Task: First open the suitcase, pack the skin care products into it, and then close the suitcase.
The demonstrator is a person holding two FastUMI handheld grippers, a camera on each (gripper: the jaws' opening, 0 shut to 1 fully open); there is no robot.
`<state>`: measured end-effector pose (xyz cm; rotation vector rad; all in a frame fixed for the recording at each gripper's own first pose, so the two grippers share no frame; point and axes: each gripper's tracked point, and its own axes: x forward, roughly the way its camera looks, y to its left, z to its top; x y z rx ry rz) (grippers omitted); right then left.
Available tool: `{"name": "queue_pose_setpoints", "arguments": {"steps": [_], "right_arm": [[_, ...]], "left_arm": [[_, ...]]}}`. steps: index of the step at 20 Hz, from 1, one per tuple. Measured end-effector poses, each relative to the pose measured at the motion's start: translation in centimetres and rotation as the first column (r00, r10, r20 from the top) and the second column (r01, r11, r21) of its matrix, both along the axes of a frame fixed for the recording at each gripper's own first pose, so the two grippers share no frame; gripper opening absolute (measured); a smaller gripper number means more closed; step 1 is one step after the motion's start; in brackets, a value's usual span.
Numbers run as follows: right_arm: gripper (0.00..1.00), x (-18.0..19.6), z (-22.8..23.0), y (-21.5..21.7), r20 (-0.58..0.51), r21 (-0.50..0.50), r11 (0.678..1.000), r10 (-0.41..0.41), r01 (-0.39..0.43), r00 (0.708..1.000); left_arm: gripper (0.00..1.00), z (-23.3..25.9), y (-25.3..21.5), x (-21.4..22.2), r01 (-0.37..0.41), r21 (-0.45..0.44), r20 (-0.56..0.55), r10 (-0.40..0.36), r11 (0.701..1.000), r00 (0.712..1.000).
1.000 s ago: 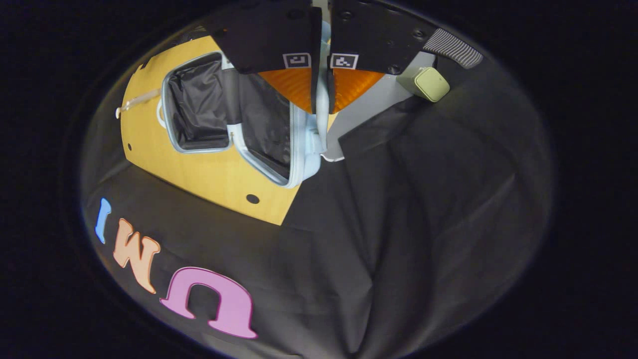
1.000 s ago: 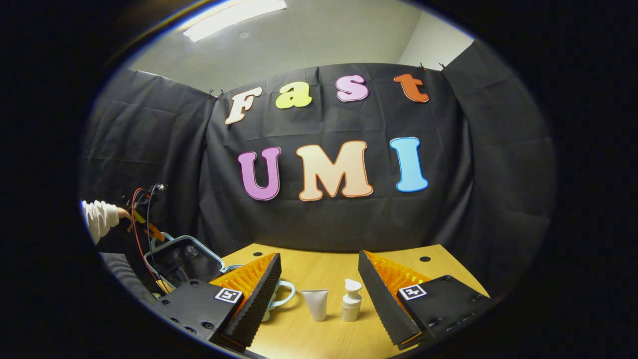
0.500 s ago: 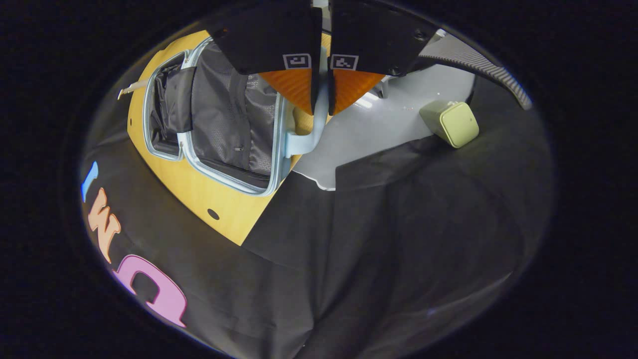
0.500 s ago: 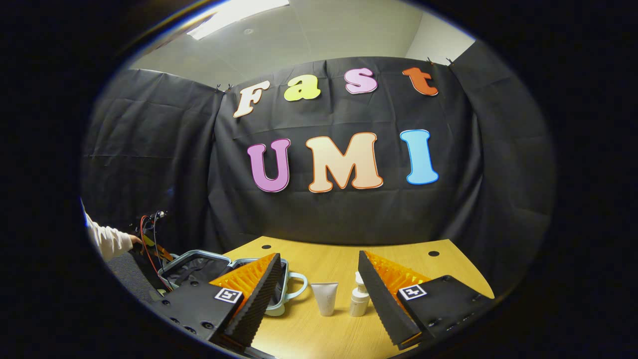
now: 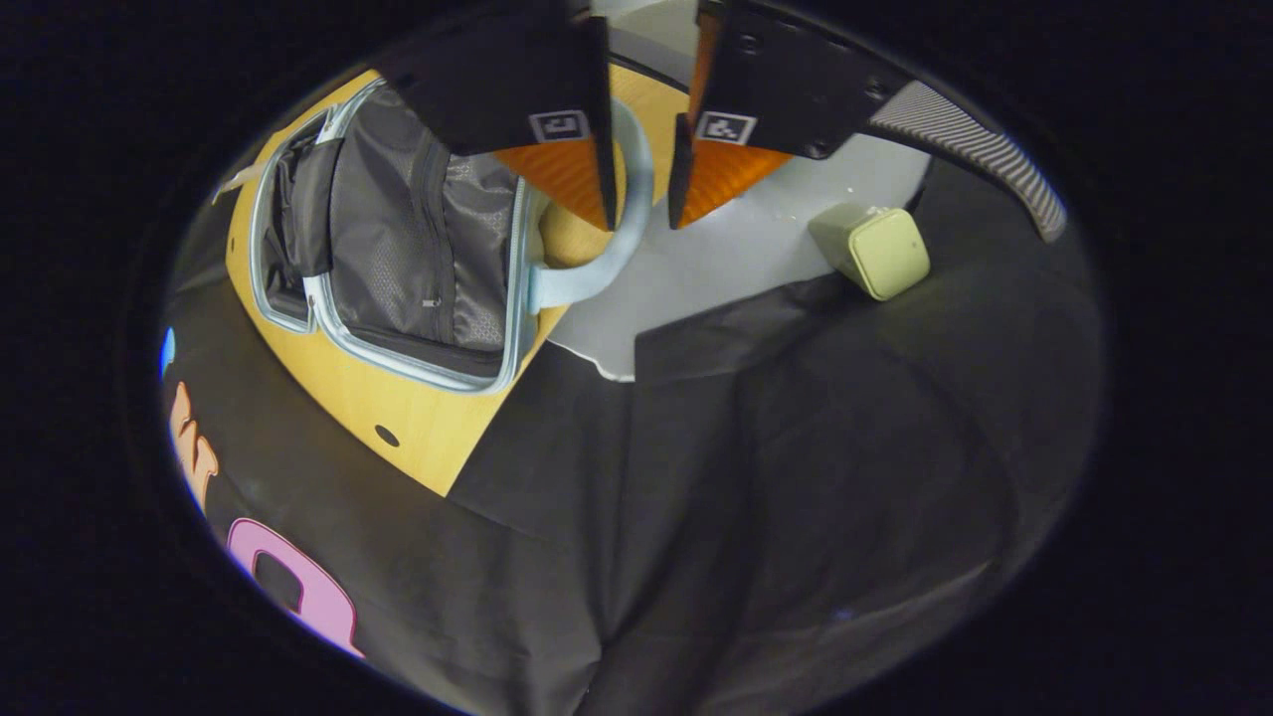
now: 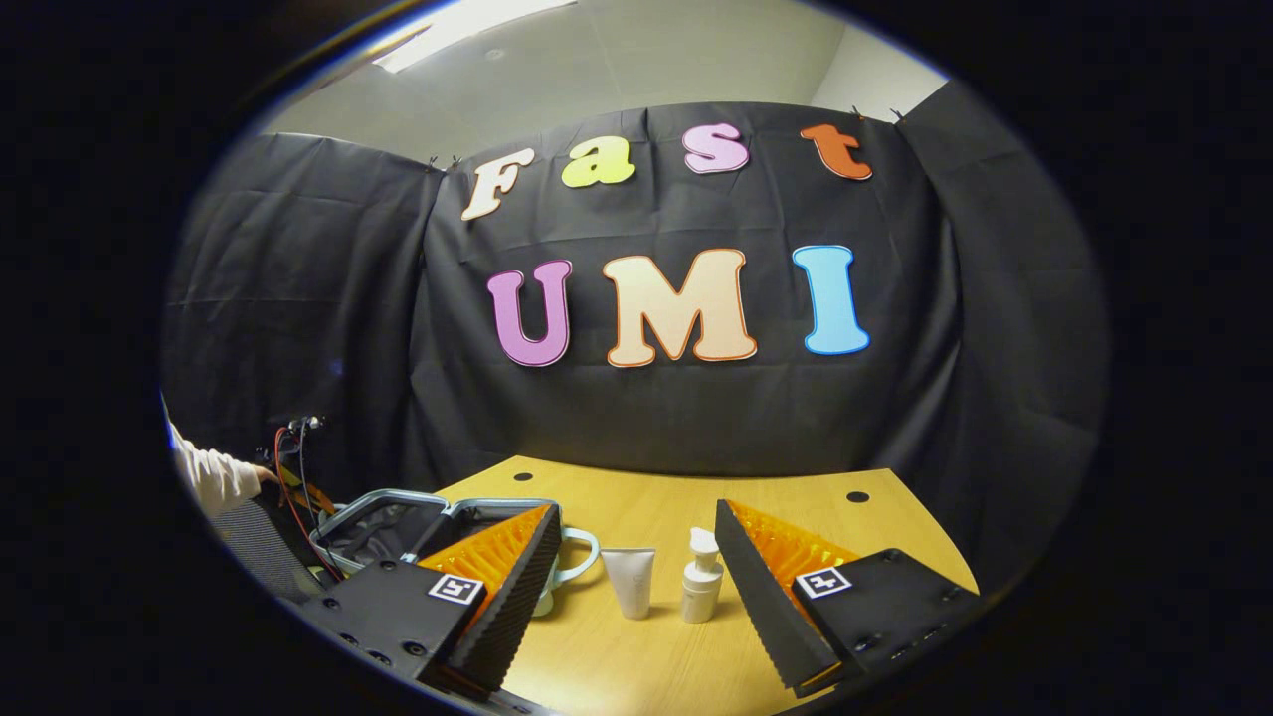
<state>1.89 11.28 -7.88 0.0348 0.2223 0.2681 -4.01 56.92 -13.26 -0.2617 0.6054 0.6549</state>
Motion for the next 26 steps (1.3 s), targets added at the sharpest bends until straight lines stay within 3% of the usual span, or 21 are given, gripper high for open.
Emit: {"name": "queue_pose_setpoints", "arguments": {"steps": [2,4,7,10,13,16,21,26], "right_arm": [[0.98,0.5,-0.6,-0.3,-0.002,-0.011,1.000,0.006,-0.006,1.000],[0.98,1.0,-1.6,-0.5,-0.008,-0.022,1.000,0.015,-0.015,1.000],[0.98,2.0,-3.3,-0.8,-0.020,-0.027,0.999,0.022,-0.023,1.000],[0.98,3.3,-5.2,-1.4,-0.031,-0.034,0.999,0.008,-0.009,1.000],[0.98,4.6,-7.5,-1.9,-0.045,-0.053,0.999,0.008,-0.010,0.999],[0.98,6.0,-9.4,-2.3,-0.057,-0.051,0.999,0.001,-0.004,0.998],[0.98,6.9,-12.8,-2.9,-0.069,-0.067,0.997,-0.038,0.033,0.997],[0.98,7.2,-15.8,-3.8,-0.110,-0.032,0.996,-0.085,0.082,0.990]], "left_arm": [[0.60,3.2,-0.3,-0.1,-0.003,0.125,0.036,-0.001,0.992,0.999],[0.99,7.2,-2.1,0.5,0.024,0.268,0.098,-0.052,0.963,0.994],[0.96,11.4,-8.2,2.2,0.095,0.410,0.166,-0.177,0.907,0.970],[0.95,13.1,-17.4,3.9,0.204,0.443,0.243,-0.336,0.873,0.910],[0.95,12.9,-28.4,6.4,0.327,0.428,0.314,-0.478,0.842,0.820],[0.95,12.1,-37.9,8.8,0.437,0.456,0.359,-0.609,0.776,0.707],[0.95,7.8,-50.3,11.9,0.607,0.423,0.389,-0.740,0.673,0.549],[0.95,1.9,-57.4,16.3,0.724,0.369,0.327,-0.810,0.583,0.486]]}}
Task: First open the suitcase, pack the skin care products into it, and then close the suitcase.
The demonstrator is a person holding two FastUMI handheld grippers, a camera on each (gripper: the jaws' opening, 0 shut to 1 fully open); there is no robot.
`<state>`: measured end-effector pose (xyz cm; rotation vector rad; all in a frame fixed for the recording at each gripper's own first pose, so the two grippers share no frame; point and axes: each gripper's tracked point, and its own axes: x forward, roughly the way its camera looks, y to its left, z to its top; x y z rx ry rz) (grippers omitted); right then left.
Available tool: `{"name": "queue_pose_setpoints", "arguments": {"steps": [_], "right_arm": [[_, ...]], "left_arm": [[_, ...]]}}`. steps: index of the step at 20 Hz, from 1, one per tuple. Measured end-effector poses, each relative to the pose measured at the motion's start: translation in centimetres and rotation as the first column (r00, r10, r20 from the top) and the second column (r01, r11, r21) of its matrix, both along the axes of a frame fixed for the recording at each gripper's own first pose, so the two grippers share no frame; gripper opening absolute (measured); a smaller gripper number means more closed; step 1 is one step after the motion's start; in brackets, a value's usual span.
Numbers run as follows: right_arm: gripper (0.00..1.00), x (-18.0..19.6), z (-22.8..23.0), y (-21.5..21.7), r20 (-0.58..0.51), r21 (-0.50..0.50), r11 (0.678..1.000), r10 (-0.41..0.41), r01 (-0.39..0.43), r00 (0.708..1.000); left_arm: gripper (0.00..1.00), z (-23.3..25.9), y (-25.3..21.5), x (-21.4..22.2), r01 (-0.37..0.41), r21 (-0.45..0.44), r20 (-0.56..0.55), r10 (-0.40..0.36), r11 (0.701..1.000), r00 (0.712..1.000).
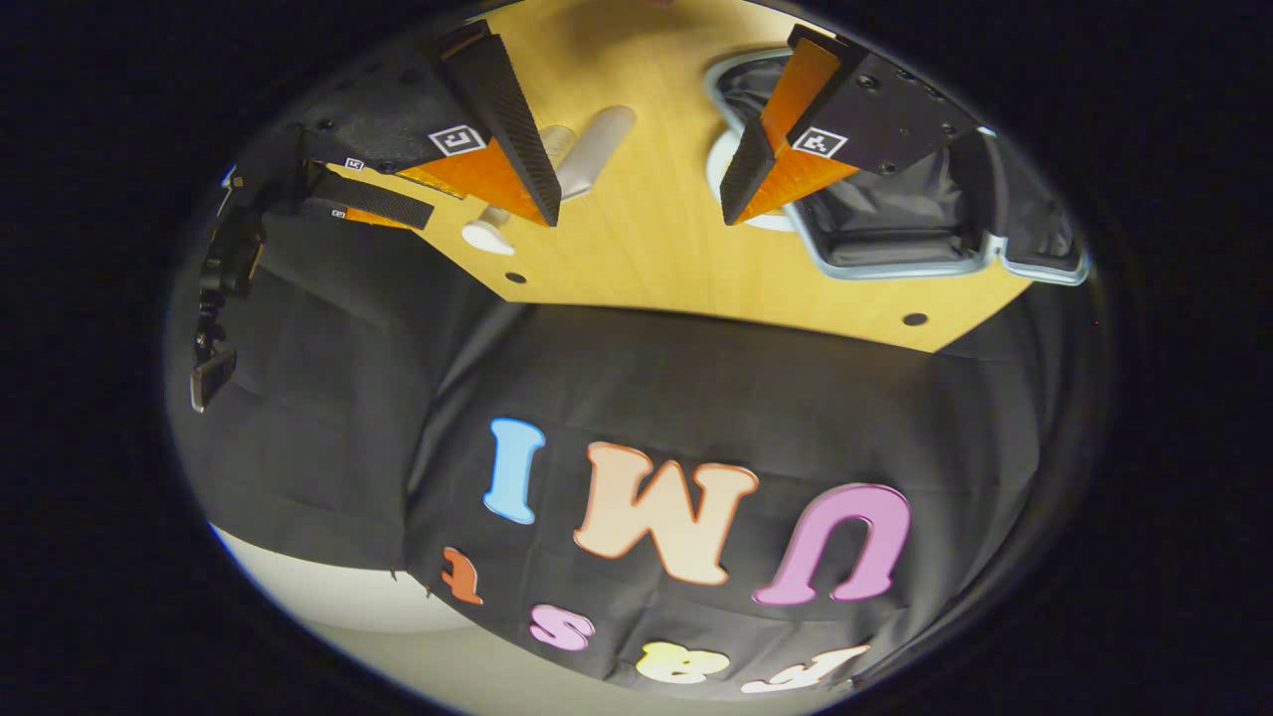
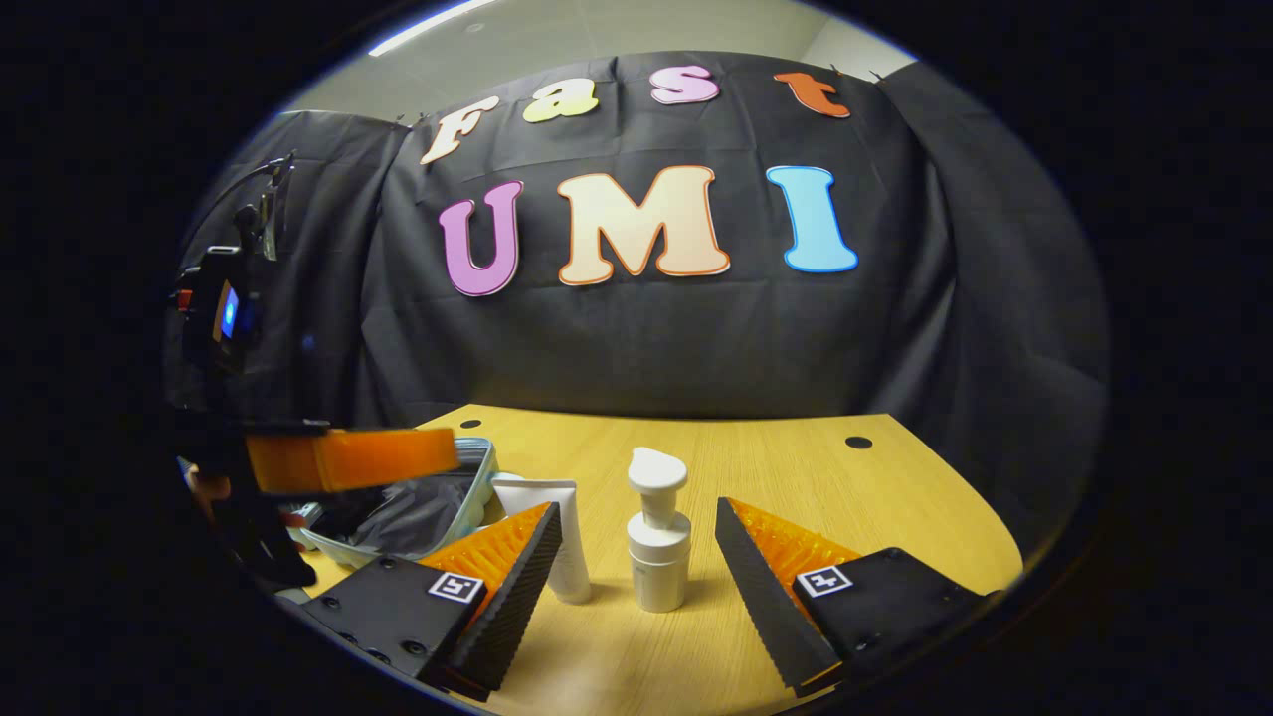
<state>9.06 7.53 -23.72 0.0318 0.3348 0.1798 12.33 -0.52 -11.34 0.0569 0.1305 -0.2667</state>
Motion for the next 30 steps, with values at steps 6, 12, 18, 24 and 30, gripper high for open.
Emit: {"name": "queue_pose_setpoints", "arguments": {"steps": [6,12,18,24,30], "right_arm": [[0.98,0.3,-2.6,-2.4,-0.035,0.014,0.998,-0.066,0.066,0.997],[0.98,1.1,-4.1,-3.3,-0.049,0.008,0.997,-0.075,0.076,0.996],[0.98,1.7,-4.7,-3.8,-0.045,0.008,0.998,-0.061,0.061,0.997],[0.98,1.8,-6.3,-3.3,-0.081,-0.004,1.000,-0.022,0.021,0.996],[0.98,2.8,-8.4,-1.8,-0.135,0.009,1.000,0.028,-0.028,0.990]], "left_arm": [[0.95,-5.2,-3.2,2.6,0.070,-0.018,-0.090,-0.071,0.997,0.993],[0.95,-10.1,-3.9,3.7,0.083,-0.017,-0.210,-0.085,0.996,0.974],[0.86,-13.4,-3.4,4.1,0.043,-0.011,-0.286,-0.044,0.999,0.957],[0.55,-14.3,-1.9,4.4,-0.018,-0.025,-0.299,0.009,1.000,0.954],[0.41,-13.8,-1.7,3.8,-0.008,-0.026,-0.299,0.000,1.000,0.954]]}}
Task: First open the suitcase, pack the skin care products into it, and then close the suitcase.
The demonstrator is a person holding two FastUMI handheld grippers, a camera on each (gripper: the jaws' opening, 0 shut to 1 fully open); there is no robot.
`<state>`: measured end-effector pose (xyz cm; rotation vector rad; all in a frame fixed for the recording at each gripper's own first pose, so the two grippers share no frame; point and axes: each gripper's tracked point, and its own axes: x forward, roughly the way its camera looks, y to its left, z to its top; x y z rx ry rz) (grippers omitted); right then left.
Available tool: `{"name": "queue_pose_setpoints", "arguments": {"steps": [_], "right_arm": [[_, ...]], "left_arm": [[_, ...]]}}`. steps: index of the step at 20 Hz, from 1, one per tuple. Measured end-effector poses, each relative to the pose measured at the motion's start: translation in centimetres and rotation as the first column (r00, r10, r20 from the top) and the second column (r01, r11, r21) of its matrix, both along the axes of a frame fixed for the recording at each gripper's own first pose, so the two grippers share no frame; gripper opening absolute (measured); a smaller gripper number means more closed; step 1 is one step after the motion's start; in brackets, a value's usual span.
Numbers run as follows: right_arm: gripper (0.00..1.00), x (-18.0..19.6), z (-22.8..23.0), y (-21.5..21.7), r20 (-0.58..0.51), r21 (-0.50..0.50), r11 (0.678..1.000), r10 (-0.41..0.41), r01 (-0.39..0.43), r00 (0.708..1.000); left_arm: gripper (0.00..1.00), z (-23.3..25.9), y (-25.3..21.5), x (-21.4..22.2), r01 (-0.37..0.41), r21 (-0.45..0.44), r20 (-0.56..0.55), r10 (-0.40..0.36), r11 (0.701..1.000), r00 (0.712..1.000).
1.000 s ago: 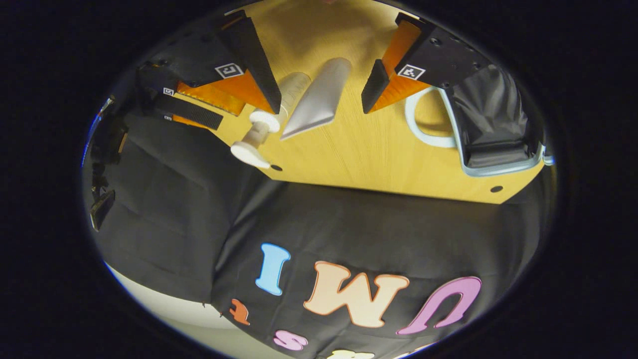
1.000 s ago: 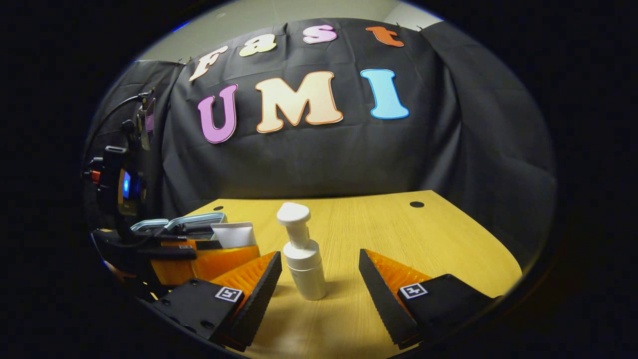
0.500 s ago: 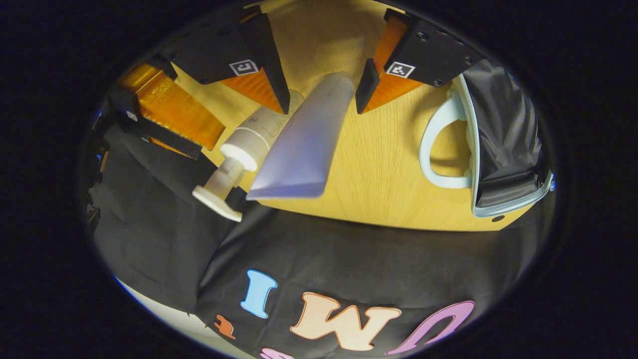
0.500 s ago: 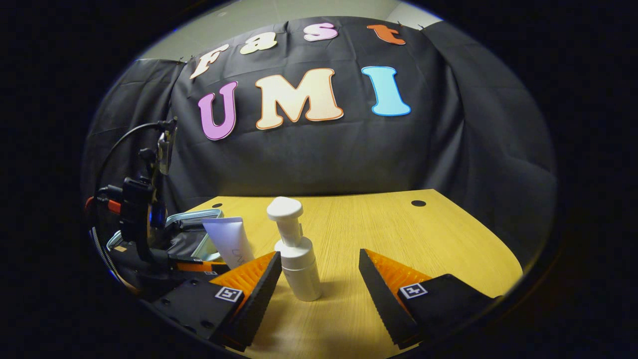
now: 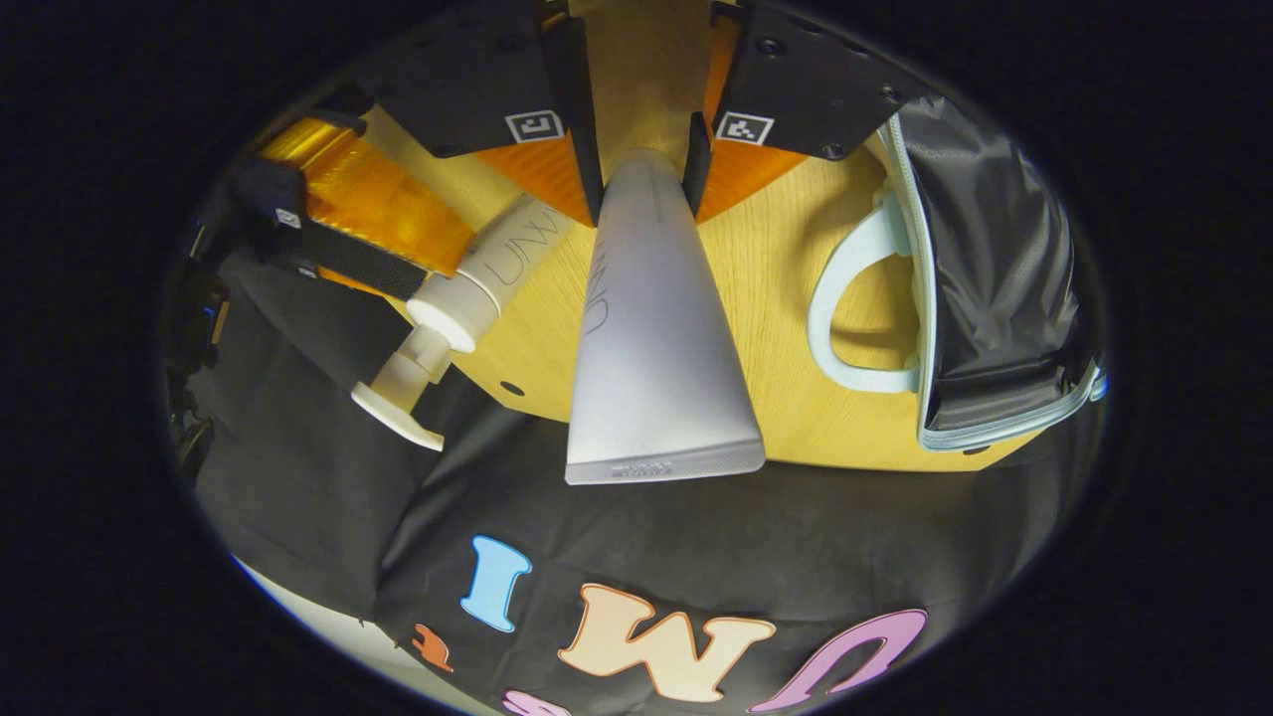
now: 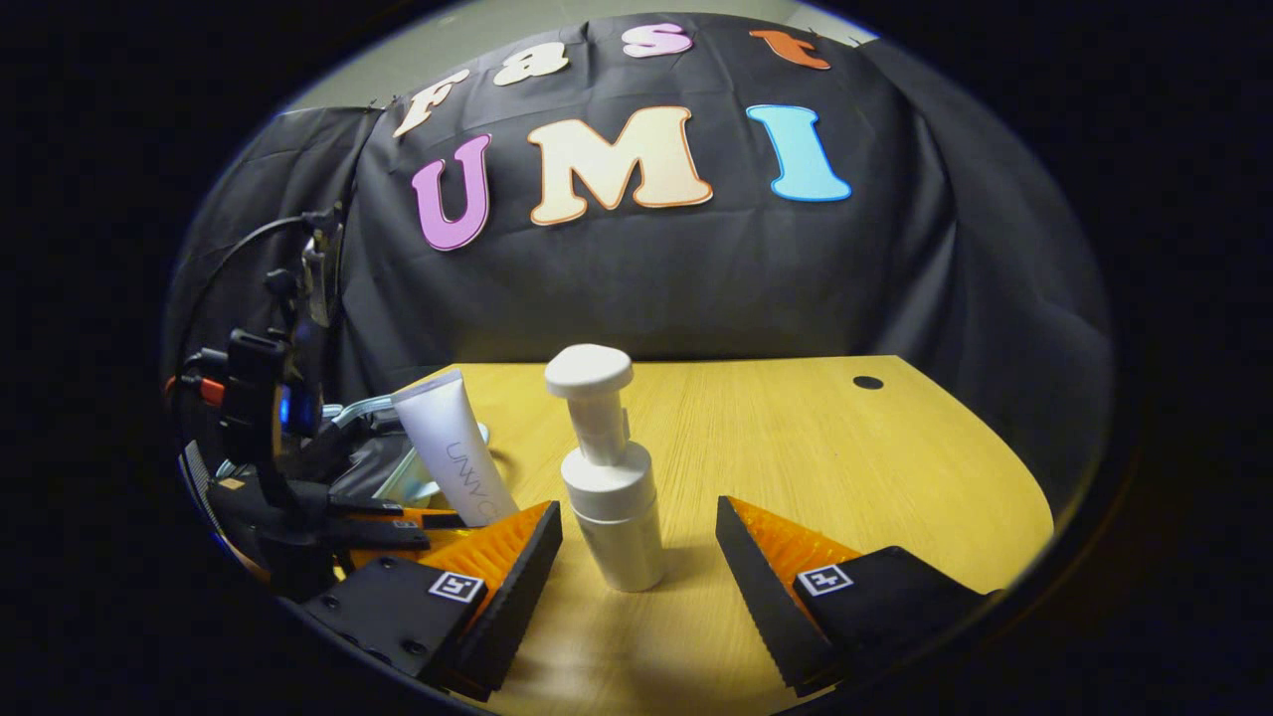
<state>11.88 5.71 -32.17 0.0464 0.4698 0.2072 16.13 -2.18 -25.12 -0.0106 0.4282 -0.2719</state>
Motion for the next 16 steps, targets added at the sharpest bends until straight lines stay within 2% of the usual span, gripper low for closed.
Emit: {"name": "queue_pose_setpoints", "arguments": {"steps": [1,3,5,6,7,8,12,13,14,16], "right_arm": [[0.98,0.2,-0.4,0.3,-0.007,-0.001,1.000,0.009,-0.009,1.000],[0.98,0.6,-0.9,0.7,-0.004,-0.005,1.000,0.022,-0.022,1.000],[0.85,1.1,-1.4,1.0,-0.006,-0.005,1.000,0.023,-0.023,1.000],[0.74,1.4,-1.7,1.2,-0.014,0.000,1.000,0.024,-0.024,1.000],[0.71,1.5,-1.7,1.2,-0.014,-0.004,1.000,0.019,-0.020,1.000],[0.64,1.6,-1.9,1.5,-0.018,-0.004,1.000,0.029,-0.029,0.999],[0.61,1.4,-1.6,2.3,-0.032,-0.036,0.998,0.057,-0.059,0.998],[0.60,1.3,-1.0,2.5,-0.028,-0.029,0.998,0.057,-0.058,0.998],[0.61,1.3,-0.2,3.1,-0.024,-0.018,0.998,0.055,-0.055,0.998],[0.61,1.4,1.7,4.9,-0.013,-0.014,0.997,0.078,-0.078,0.997]], "left_arm": [[0.44,0.5,0.1,-0.2,0.002,-0.007,-0.003,-0.002,1.000,1.000],[0.43,1.8,0.0,-1.0,0.011,-0.020,0.002,-0.011,1.000,1.000],[0.41,3.5,0.3,-1.6,0.014,-0.030,0.014,-0.014,0.999,1.000],[0.41,4.1,0.7,-2.0,0.010,-0.037,0.017,-0.009,0.999,1.000],[0.43,4.8,1.1,-2.6,0.001,-0.046,0.020,0.000,0.999,1.000],[0.41,5.6,1.7,-3.2,-0.010,-0.057,0.022,0.011,0.998,1.000],[0.41,9.0,4.4,-4.9,-0.055,-0.099,0.013,0.056,0.994,0.998],[0.38,9.8,5.4,-5.3,-0.066,-0.098,0.013,0.067,0.993,0.998],[0.43,10.7,6.4,-5.6,-0.074,-0.092,0.020,0.076,0.993,0.997],[0.41,11.9,8.7,-6.3,-0.101,-0.067,0.015,0.102,0.993,0.995]]}}
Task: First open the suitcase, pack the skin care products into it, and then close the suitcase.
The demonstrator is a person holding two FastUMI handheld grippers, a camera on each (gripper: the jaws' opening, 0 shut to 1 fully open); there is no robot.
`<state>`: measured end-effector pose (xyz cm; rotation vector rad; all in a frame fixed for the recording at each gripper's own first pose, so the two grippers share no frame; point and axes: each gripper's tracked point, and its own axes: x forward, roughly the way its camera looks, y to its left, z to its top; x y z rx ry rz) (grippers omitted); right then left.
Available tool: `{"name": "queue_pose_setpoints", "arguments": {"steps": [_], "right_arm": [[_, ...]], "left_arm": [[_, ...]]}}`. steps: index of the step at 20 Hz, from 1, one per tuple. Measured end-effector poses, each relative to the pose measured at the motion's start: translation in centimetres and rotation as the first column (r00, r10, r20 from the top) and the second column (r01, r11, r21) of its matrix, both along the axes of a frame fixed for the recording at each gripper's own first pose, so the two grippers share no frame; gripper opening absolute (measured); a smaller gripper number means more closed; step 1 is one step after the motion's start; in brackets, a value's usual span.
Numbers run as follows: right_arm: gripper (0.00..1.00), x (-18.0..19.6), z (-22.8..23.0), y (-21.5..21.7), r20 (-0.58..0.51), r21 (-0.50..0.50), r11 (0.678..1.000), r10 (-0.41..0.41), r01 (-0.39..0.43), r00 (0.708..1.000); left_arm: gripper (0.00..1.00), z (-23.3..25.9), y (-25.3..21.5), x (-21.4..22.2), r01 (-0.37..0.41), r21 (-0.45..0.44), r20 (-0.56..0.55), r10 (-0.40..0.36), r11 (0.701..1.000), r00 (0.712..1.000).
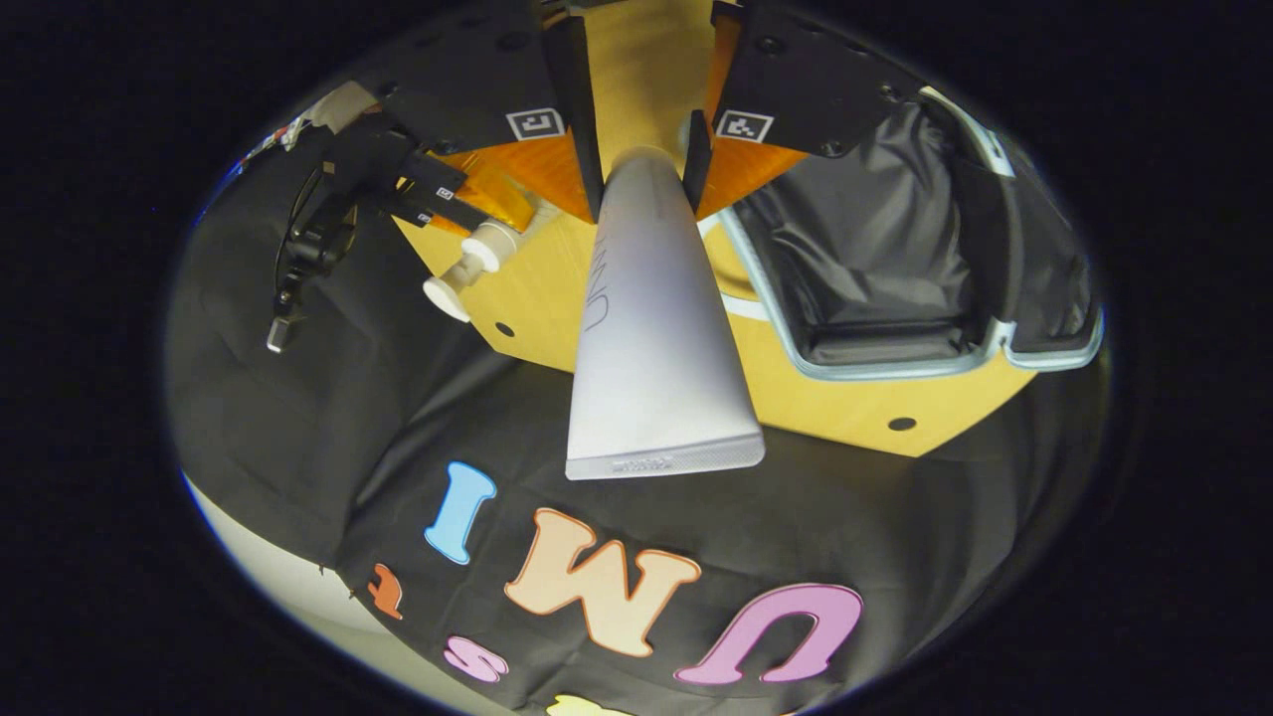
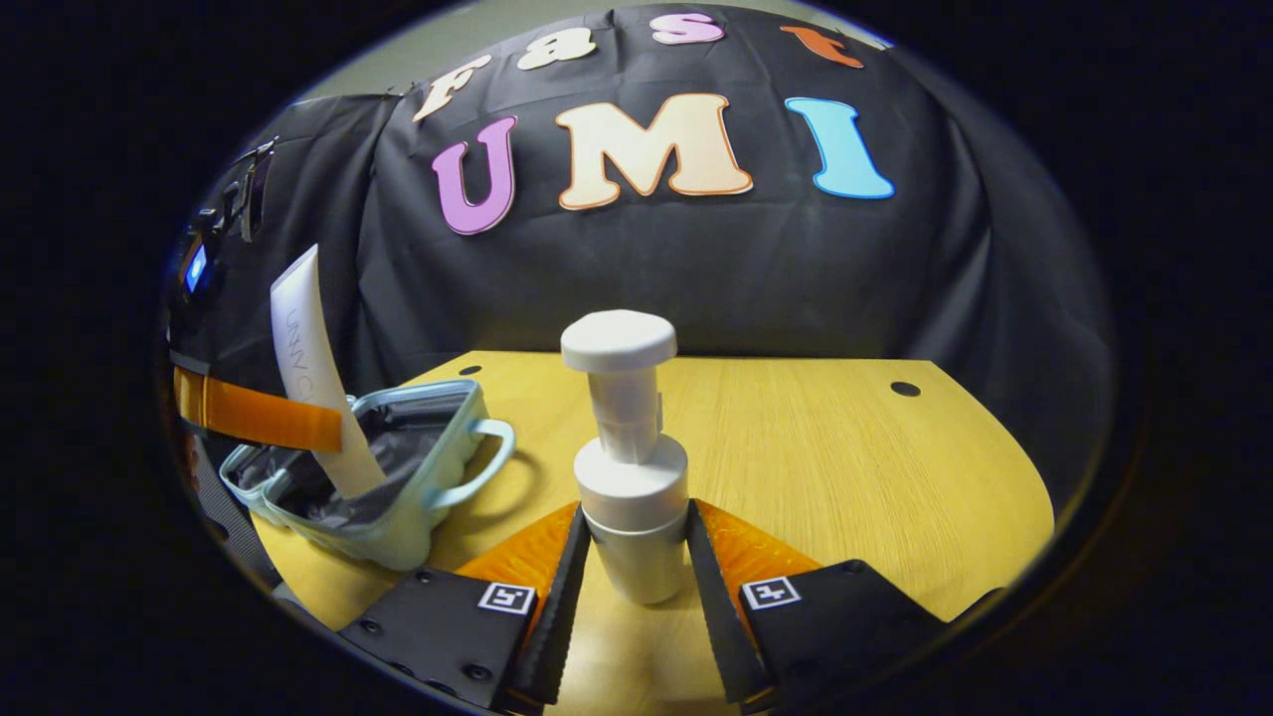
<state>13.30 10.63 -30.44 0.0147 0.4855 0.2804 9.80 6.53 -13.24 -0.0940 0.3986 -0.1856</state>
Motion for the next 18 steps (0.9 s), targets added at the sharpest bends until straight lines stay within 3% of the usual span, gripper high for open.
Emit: {"name": "queue_pose_setpoints", "arguments": {"steps": [4,5,6,7,9,11,14,18], "right_arm": [[0.61,-0.6,5.4,5.7,0.050,0.017,0.994,0.109,-0.110,0.993],[0.60,-1.0,6.1,7.3,0.042,0.031,0.991,0.132,-0.133,0.990],[0.60,-1.5,6.5,9.2,0.026,0.052,0.985,0.161,-0.162,0.987],[0.60,-2.1,6.7,11.0,0.002,0.077,0.979,0.189,-0.189,0.982],[0.60,-3.1,6.7,14.0,-0.034,0.115,0.965,0.240,-0.234,0.970],[0.60,-3.5,6.7,16.4,-0.031,0.088,0.957,0.281,-0.277,0.959],[0.61,-4.6,4.4,19.8,-0.092,0.070,0.938,0.345,-0.339,0.934],[0.60,-4.1,1.3,22.3,-0.171,0.064,0.933,0.360,-0.355,0.917]], "left_arm": [[0.43,0.4,5.5,-0.9,-0.095,0.075,-0.061,0.099,0.993,0.993],[0.38,-0.2,6.8,-1.3,-0.115,0.086,-0.087,0.123,0.990,0.989],[0.43,-0.8,7.9,-1.7,-0.130,0.091,-0.119,0.140,0.987,0.983],[0.41,-1.8,8.7,-2.0,-0.136,0.091,-0.161,0.149,0.987,0.976],[0.41,-3.7,10.1,-2.5,-0.148,0.086,-0.241,0.165,0.985,0.956],[0.44,-5.1,11.4,-2.5,-0.167,0.087,-0.290,0.185,0.982,0.939],[0.41,-6.4,12.5,-2.4,-0.187,0.062,-0.345,0.197,0.980,0.918],[0.44,-7.4,14.5,-1.8,-0.234,0.060,-0.375,0.239,0.970,0.896]]}}
